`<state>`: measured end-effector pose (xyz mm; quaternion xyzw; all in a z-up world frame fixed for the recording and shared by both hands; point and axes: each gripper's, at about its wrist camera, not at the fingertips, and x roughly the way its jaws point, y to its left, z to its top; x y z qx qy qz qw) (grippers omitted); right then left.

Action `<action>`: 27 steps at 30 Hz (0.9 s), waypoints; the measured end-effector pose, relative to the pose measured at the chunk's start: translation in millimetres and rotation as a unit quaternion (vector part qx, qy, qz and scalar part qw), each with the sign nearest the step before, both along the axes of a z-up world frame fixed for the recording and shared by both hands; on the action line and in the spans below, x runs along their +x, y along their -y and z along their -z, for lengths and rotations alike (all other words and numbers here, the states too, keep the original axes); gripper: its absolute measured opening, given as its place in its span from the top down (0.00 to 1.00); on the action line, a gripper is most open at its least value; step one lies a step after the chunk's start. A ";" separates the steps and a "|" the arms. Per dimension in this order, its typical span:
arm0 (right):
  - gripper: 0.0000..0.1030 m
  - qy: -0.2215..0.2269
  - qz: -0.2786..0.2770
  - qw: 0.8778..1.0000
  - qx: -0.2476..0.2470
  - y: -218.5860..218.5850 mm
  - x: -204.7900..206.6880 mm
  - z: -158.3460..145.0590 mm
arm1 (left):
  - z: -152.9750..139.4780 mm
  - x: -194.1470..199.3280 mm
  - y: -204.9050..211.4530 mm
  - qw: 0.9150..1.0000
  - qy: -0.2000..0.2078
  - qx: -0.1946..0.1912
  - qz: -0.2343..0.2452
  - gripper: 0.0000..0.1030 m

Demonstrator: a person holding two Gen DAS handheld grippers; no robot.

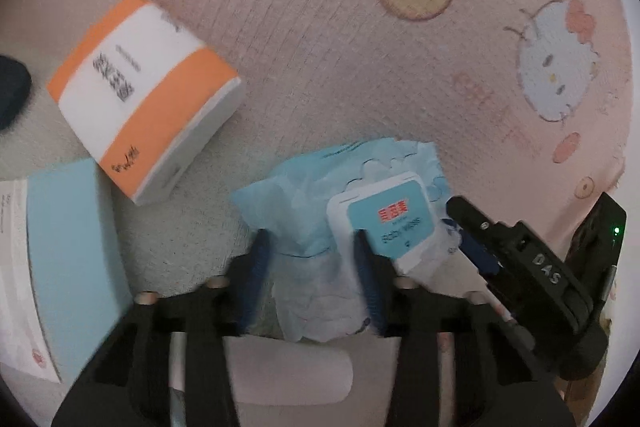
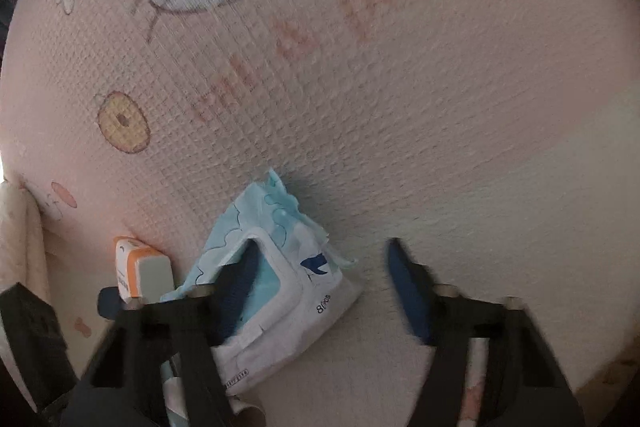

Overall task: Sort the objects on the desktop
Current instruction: 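Lower the right gripper onto the blue baby wipes pack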

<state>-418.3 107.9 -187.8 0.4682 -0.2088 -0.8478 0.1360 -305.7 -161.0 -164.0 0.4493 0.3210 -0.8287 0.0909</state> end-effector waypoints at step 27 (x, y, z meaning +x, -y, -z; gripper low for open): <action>0.78 0.013 -0.014 0.993 0.118 -11.9 115.3 -12.5 | -4.9 52.8 -76.3 0.994 0.014 -0.025 0.109 0.77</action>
